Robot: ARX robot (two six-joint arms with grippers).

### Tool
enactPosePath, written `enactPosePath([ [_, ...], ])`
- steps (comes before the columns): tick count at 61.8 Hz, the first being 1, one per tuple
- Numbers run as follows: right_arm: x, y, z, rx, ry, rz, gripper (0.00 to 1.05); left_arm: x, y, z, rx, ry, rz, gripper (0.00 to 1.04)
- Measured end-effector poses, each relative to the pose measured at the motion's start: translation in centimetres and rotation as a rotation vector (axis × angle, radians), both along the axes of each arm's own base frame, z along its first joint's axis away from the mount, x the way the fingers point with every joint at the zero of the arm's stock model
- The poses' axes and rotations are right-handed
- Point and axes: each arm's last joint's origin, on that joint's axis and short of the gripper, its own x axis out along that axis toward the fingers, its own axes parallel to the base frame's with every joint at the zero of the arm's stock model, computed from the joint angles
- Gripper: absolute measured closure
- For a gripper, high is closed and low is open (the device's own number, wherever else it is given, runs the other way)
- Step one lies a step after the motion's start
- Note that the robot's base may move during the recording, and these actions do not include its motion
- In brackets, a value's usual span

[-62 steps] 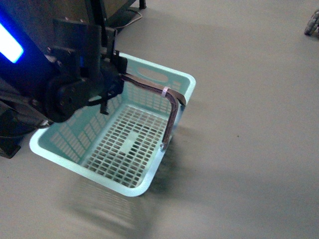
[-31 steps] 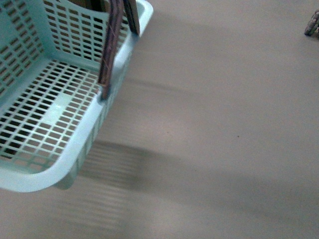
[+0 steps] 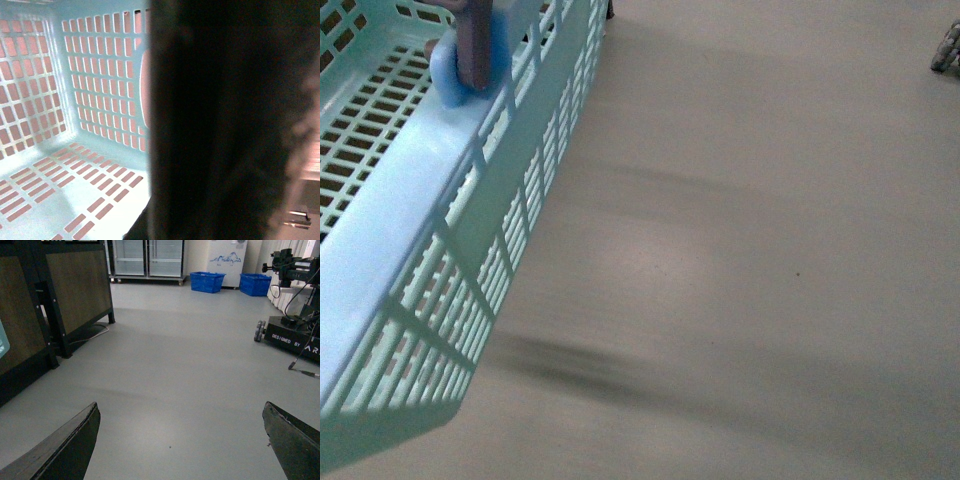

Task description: Pick mango and avocado into basket

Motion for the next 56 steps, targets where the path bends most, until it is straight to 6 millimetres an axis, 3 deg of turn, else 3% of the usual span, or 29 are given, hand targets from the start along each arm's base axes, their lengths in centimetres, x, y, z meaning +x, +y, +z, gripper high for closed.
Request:
enactPosePath([
  [12, 0.00, 0.00, 0.00, 0.000, 0.000, 0.000, 0.07, -0.77, -0.60, 0.17, 0.041, 0.003, -0.013, 0.99],
  [56, 0.00, 0.00, 0.00, 0.000, 0.000, 0.000, 0.07, -0.79, -0.58, 0.05, 0.046, 0.006, -0.008, 0.99],
])
